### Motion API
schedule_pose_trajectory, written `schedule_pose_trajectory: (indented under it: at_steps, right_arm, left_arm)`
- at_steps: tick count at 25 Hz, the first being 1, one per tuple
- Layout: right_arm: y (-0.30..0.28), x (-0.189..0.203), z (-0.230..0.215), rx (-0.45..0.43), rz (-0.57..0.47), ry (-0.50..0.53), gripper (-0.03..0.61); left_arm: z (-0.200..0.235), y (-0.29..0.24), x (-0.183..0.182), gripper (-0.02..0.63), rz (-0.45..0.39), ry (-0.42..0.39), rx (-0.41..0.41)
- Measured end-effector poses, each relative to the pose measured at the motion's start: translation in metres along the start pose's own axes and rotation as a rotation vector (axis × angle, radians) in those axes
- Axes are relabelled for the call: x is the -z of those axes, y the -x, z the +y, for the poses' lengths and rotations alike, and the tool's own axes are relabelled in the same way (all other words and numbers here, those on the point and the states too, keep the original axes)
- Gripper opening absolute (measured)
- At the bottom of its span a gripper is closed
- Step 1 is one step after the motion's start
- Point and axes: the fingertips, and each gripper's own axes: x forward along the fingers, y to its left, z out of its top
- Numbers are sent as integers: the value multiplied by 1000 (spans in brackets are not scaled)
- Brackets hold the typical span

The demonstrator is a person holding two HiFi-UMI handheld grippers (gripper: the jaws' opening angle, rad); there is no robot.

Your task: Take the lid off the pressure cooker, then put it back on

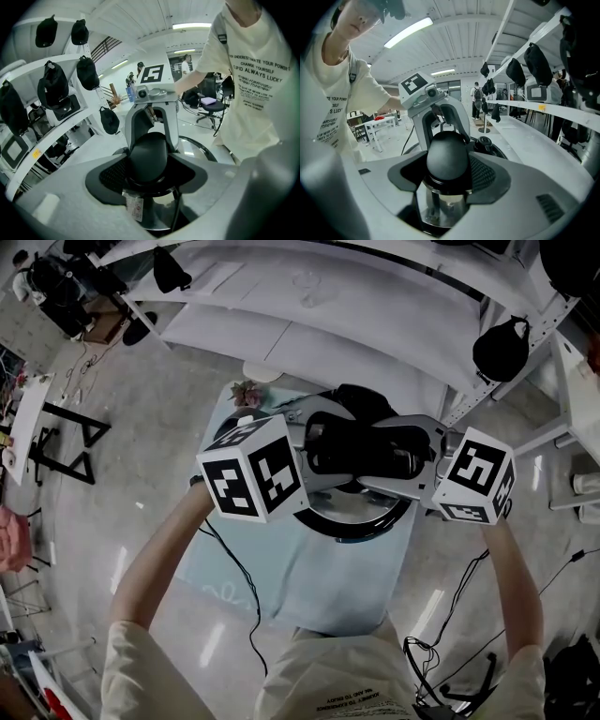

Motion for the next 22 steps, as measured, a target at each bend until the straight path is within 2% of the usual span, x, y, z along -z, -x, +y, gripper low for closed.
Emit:
schedule_pose_trajectory:
  at_steps: [16,20,22]
  right_arm:
    - [15,-5,9,-4,-12,11,273]
    - [21,-18,15,-17,-41,17,273]
    - [23,-25,17,-20,-41,38,273]
  left_arm:
    - [-5,3,-19,281,-3,-32,-24]
    - [-7,11,-25,279,-55,21,-20]
    - [-8,17,-29,278,-61,15,-42]
